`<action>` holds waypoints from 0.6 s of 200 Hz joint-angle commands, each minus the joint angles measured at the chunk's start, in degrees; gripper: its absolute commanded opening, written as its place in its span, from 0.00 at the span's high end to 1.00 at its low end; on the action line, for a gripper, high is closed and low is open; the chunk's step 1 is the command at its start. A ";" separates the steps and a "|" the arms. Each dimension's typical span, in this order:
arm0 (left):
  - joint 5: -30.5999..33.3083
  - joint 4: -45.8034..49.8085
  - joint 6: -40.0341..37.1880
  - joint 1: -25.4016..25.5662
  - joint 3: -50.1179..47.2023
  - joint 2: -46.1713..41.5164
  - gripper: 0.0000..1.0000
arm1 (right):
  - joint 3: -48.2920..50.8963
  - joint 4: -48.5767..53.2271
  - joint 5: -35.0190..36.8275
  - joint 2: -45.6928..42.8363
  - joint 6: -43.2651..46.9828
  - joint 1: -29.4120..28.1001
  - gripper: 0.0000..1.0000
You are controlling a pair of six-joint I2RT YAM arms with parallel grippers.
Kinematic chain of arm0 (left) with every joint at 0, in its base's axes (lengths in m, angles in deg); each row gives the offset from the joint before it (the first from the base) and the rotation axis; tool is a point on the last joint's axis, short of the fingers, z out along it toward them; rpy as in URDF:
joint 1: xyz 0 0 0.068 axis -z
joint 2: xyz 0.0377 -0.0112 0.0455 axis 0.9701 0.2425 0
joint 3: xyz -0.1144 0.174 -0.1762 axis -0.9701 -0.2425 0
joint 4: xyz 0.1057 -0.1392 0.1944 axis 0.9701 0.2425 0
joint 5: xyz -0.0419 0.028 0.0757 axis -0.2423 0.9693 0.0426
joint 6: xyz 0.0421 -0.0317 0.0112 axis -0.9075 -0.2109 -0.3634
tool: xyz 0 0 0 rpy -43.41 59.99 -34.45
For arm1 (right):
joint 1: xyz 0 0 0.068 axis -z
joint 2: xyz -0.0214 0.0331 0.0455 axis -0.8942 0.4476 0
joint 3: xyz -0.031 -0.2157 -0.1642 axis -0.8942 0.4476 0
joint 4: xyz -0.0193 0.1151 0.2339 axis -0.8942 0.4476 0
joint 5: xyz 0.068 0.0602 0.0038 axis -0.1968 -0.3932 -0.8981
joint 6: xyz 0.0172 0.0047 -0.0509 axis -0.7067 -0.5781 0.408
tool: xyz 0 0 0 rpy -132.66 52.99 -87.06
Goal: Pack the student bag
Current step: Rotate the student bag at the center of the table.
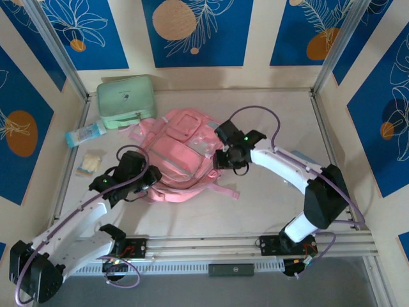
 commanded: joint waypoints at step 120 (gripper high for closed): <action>4.56 -16.14 5.48 9.05 -2.31 11.81 0.56 | -13.25 4.83 -0.28 16.29 -3.18 3.50 0.50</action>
